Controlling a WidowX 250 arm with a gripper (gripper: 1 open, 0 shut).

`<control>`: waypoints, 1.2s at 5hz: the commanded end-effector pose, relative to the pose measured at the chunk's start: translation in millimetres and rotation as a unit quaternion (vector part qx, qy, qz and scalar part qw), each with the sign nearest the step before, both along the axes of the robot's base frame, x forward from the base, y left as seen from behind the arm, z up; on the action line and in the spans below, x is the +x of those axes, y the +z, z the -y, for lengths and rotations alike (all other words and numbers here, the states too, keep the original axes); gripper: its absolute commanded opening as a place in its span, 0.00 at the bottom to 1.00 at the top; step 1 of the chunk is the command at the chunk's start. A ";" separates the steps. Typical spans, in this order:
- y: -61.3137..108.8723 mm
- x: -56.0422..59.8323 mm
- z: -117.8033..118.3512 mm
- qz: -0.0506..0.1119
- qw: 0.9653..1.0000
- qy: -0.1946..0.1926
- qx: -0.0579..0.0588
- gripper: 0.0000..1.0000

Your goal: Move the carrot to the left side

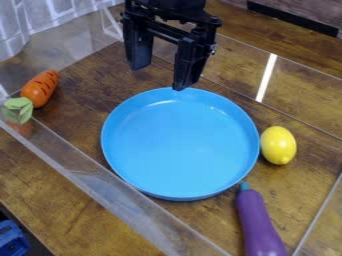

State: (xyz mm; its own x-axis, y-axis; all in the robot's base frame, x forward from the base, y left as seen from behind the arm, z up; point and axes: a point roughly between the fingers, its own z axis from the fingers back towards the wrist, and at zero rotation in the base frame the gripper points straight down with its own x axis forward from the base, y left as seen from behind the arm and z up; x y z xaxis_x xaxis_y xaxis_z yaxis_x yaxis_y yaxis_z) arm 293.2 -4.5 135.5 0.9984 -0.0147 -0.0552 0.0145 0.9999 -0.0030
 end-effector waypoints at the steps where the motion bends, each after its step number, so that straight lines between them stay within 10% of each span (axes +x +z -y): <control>1: -3.9 2.2 -1.5 -0.002 1.000 -0.003 0.001 1.00; 6: 26.1 6.8 -12.1 0.038 0.999 -0.008 -0.001 1.00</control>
